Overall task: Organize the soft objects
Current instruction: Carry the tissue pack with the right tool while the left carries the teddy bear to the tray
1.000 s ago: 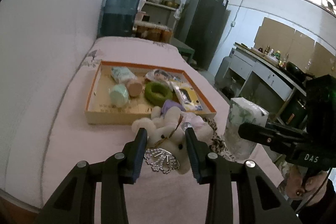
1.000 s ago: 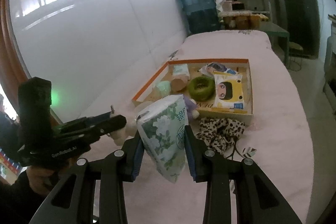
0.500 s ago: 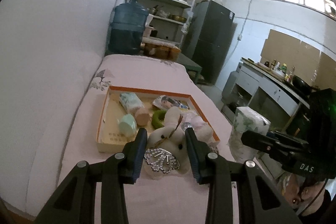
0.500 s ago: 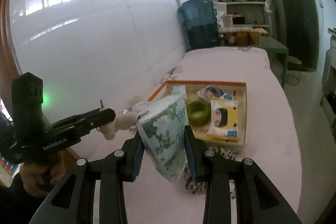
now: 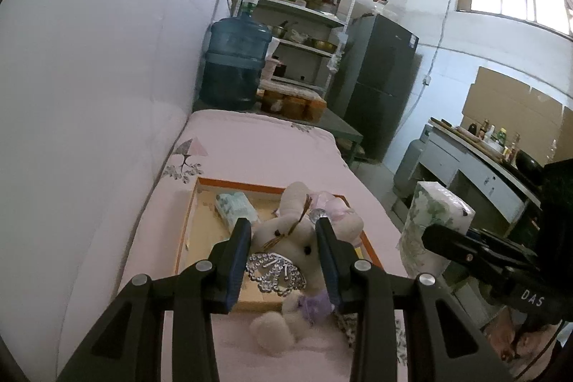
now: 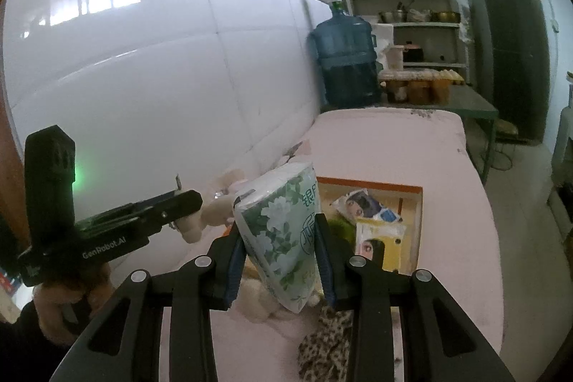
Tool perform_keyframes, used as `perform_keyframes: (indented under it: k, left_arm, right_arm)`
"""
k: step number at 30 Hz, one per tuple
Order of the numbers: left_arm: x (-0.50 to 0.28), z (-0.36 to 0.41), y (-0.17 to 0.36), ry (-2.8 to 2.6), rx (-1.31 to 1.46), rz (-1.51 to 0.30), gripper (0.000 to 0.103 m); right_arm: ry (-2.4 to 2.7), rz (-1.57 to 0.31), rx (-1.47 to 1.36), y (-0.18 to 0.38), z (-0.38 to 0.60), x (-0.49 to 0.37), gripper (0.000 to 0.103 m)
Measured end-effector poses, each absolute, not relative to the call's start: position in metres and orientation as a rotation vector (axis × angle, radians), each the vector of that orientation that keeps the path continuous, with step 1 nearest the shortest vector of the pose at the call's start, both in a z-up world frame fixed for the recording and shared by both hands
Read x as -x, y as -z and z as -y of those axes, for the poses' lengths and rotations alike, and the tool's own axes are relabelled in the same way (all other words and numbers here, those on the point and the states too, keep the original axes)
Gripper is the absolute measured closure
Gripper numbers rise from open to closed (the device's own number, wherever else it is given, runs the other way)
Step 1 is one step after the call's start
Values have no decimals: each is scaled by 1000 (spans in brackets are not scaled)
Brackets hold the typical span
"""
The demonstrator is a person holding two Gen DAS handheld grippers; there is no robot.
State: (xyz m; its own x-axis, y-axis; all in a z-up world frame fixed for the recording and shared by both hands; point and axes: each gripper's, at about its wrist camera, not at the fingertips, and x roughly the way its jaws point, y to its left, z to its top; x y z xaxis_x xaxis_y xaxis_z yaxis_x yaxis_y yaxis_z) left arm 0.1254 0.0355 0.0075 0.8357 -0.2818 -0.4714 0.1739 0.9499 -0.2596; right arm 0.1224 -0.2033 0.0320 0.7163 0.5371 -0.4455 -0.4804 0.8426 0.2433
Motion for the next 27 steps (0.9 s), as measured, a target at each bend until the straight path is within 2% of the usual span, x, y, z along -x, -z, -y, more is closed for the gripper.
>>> perform_keyframes:
  k: [27]
  left_arm:
    - [-221, -28, 28, 105, 196, -579, 65]
  right_arm:
    - [-567, -624, -139, 14, 195, -235, 67]
